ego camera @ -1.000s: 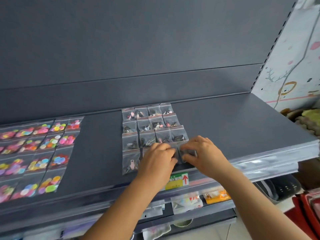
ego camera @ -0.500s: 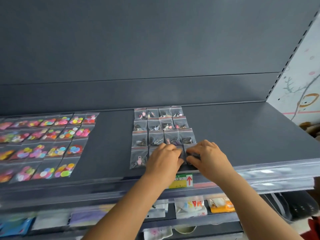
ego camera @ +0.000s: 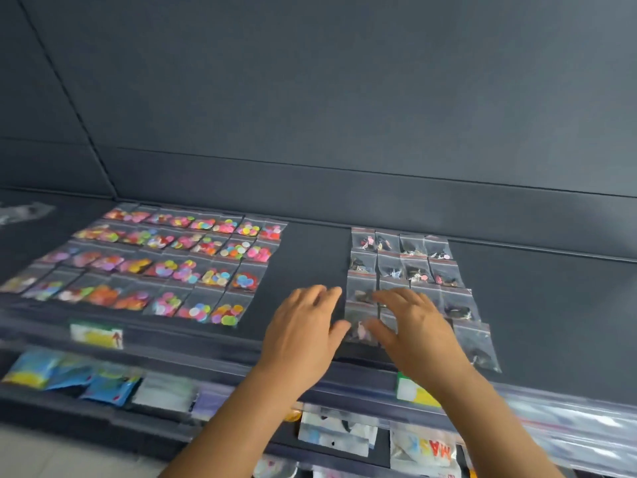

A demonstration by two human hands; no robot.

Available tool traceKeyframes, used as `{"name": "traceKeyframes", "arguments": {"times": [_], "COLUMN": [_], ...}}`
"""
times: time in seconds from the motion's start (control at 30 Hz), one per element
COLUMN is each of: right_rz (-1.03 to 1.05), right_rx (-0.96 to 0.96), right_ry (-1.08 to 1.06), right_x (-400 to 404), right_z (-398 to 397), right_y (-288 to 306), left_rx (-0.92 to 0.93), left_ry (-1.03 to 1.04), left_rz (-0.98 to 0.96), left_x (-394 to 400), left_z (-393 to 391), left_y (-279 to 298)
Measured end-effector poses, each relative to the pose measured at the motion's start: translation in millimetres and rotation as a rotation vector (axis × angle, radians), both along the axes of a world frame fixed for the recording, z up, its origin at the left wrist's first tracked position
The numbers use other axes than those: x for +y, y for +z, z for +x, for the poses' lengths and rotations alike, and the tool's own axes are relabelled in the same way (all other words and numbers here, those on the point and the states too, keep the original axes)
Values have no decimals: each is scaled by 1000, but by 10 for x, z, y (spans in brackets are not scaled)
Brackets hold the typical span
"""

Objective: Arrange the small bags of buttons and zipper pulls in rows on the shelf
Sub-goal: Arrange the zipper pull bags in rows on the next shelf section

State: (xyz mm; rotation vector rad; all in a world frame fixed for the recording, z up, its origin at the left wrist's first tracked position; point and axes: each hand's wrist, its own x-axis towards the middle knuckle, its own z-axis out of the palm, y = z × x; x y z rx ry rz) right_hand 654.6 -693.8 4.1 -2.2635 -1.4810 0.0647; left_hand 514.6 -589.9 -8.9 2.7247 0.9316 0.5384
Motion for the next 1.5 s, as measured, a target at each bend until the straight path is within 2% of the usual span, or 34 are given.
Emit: {"name": "traceKeyframes", "arguments": {"times": [0.2, 0.73, 1.03, 1.5], "right_rz": [13, -17, -36, -84], "right_rx": [20, 51, 32, 21], "right_ry": [146, 405, 524, 590], "right_x": [732, 2459, 3368, 5287], "right_z": [-819, -3224, -3847, -4215], "right_y": [-14, 4, 46, -6], "left_rx": [-7, -2, -36, -19], "left_ry": [146, 365, 469, 561], "left_rz": [-12, -9, -19, -49], "left_x": [564, 1798, 2537, 4355], "left_z": [-970, -3401, -4082, -4556], "left_y": [19, 79, 38, 26]}}
